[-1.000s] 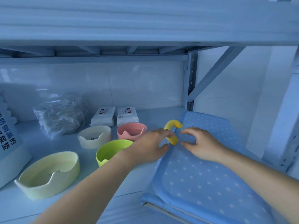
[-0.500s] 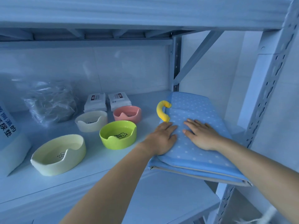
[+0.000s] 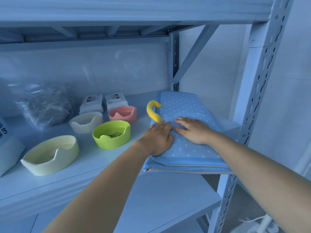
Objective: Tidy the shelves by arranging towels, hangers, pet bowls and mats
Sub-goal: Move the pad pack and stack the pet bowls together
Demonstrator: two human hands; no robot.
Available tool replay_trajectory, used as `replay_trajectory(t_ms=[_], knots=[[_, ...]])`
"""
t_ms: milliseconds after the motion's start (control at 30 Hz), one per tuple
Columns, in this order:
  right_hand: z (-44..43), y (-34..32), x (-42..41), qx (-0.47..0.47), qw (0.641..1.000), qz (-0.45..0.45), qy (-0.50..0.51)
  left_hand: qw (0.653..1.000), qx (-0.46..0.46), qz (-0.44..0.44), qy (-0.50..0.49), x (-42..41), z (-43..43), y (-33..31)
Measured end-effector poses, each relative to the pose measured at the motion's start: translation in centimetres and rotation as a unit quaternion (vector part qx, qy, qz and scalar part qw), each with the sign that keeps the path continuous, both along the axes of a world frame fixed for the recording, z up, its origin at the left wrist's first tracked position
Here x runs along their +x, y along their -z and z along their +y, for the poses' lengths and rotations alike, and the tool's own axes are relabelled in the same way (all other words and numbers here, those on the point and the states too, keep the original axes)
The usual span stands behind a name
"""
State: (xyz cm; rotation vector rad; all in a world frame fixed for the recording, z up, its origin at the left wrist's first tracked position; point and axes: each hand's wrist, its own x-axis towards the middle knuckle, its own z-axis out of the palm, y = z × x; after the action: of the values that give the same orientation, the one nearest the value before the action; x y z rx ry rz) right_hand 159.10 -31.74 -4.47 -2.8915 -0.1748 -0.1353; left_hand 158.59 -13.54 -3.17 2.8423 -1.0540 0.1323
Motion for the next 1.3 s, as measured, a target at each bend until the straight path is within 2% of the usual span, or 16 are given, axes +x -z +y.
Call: replay_trajectory(t_ms=[200, 433, 700, 833, 1033, 1167, 1300], knots=[[-2.0, 0.1, 0.4, 0.005, 0.999, 0.003, -0.046, 0.999, -0.004, 0.008, -0.033, -0.2, -2.0, 0.4], [-7.6, -0.5, 0.9, 0.04, 0.994, -0.021, -0.099, 0.996, 0.007, -0.007, -0.086, -1.1, -8.3, 0.8], [-12.4, 0.2, 1.7, 0.095, 0.974, -0.18, -0.097, 0.989, -0.005, -0.038, -0.145, -0.6, -13.5, 1.1], [-12.8, 0.5, 2.9, 0.082, 0.985, -0.11, -0.1, 0.986, -0.023, 0.001, -0.166, -0.5, -13.3, 0.7], [-13.4, 0.1, 4.2, 0.09, 0.985, -0.06, -0.138, 0.976, -0.03, -0.023, -0.213, -1.2, -14.0, 1.1], [-13.3, 0.1, 4.2, 0.115, 0.979, -0.071, -0.151, 0.974, -0.029, -0.021, -0.224, -1.3, -14.1, 1.1], [-13.5, -0.5, 3.1, 0.144, 0.964, -0.149, -0.167, 0.973, -0.052, -0.014, -0.223, -1.3, -13.9, 1.2]])
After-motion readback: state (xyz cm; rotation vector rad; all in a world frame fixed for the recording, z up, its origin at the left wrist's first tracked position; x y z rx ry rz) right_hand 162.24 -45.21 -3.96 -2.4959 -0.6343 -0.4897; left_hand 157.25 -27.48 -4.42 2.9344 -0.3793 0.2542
